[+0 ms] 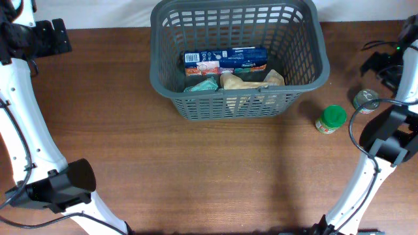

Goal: Pack container
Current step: 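Retract the left arm and lower the right gripper to the tuna can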

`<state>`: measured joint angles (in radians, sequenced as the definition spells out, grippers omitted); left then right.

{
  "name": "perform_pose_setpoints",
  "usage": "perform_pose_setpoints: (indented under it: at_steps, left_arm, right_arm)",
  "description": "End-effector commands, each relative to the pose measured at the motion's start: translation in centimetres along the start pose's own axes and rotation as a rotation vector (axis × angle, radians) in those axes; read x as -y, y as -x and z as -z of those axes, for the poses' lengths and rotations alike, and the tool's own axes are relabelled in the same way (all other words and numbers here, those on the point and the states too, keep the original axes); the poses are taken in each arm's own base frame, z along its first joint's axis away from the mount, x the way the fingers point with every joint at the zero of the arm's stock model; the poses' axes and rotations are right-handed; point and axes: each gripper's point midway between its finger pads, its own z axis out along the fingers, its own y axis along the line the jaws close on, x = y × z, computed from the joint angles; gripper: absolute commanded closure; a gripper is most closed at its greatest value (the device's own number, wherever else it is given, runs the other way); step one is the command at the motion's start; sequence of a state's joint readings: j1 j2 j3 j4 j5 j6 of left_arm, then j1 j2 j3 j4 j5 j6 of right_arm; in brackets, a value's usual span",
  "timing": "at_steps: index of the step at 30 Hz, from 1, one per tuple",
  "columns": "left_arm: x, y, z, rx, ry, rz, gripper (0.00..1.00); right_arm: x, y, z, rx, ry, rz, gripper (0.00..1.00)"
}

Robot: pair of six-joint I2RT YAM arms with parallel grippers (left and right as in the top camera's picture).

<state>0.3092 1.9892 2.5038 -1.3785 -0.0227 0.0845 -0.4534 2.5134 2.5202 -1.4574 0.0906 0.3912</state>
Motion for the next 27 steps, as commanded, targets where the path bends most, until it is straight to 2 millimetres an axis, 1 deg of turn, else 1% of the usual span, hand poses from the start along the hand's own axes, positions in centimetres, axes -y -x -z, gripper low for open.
perform_pose_setpoints:
  at_steps: [1, 4, 12, 17, 19, 22, 27]
  left_arm:
    - [0.1, -0.1, -0.3, -0.006, -0.010, 0.014, 0.01]
    - [0.1, -0.1, -0.3, -0.006, -0.010, 0.014, 0.01]
    - [0.1, -0.1, -0.3, -0.006, -0.010, 0.014, 0.01]
    - [0.1, -0.1, -0.3, -0.006, -0.010, 0.014, 0.01]
    - [0.1, -0.1, -0.3, -0.006, -0.010, 0.014, 0.01]
    - [0.1, -0.1, -0.3, -0.006, -0.010, 0.014, 0.01]
    - [0.1, -0.1, -0.3, -0.006, -0.010, 0.014, 0.01]
  right_arm:
    - [0.5, -0.4, -3.2, -0.041, -0.063, -0.003, 0.01]
    - [0.7, -0.6, -5.1, -0.064, -0.081, -0.001, 0.01]
    - [0.6, -1.2, -8.1, -0.101, -0.101, 0.007, 0.01]
    - [1.1, -2.6, -10.8, -0.145, -0.122, 0.011, 0.01]
    - [1.4, -3.9, -12.4, -0.180, -0.136, 0.016, 0.01]
    - [1.7, -4.6, -13.4, -0.199, -0.143, 0.021, 0.01]
    - [1.6, -5.2, -13.5, -0.222, -0.137, 0.023, 0.01]
